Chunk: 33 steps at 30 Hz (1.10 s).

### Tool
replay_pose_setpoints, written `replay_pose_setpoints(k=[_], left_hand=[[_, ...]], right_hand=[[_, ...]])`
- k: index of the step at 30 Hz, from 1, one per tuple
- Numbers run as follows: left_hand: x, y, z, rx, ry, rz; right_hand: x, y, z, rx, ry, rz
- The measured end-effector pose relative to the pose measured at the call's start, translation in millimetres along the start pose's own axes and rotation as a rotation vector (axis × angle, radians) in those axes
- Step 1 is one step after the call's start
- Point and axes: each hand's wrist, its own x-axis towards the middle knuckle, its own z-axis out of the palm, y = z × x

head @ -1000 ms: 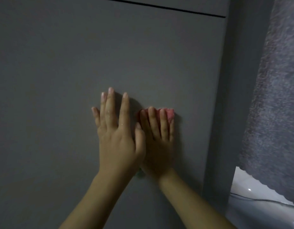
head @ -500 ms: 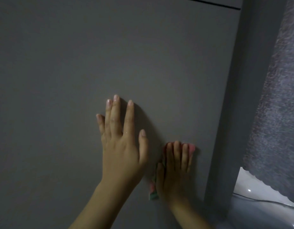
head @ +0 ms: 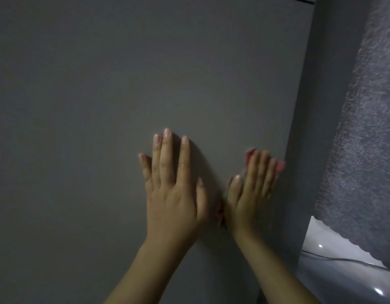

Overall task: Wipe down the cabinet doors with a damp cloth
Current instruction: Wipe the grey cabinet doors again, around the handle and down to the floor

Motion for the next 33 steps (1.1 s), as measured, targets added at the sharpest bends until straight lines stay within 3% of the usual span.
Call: replay_pose_setpoints(k=[2,3,4,7,8,13,17,19,22,23,28,31,33], left_hand=[[-5,1,3,0.004,-0.011,0.014],[-8,2,5,0.003,-0.022,0.013],[-11,4,7,0.003,-0.03,0.007],[-12,6,12,0.004,-0.035,-0.013],[-12,5,12,0.008,-0.038,-0.013],[-19,1,6,0.022,-0.033,-0.005],[-22,3,8,0.031,-0.043,-0.015],[-22,2,8,0.025,-0.05,-0.021],[-22,0,7,0.032,-0.06,-0.014],[-24,-2,5,0.034,-0.063,-0.012],[-35,-11,-2,0.049,-0.077,-0.016],[-39,-17,-5,0.045,-0.075,-0.001],[-38,-18,-5,0.042,-0.075,0.006]], right_hand=[[11,-12,1,0.085,0.064,0.252],[11,-23,2,0.09,0.065,0.276],[7,-33,2,0.062,0.044,0.209],[-16,-28,5,-0.065,-0.086,-0.234],[-18,-19,5,-0.066,-0.092,-0.288],[-20,9,-3,0.055,0.0,0.053],[-11,-10,-2,0.071,0.007,0.16],[-15,-17,-2,0.032,-0.049,0.041],[-54,0,-7,-0.061,-0.206,-0.346],[-66,10,-9,-0.064,-0.223,-0.366],[-42,3,-3,0.029,-0.069,0.072],[-9,-29,3,0.041,-0.013,0.073],[-13,-48,6,-0.027,-0.031,-0.04]])
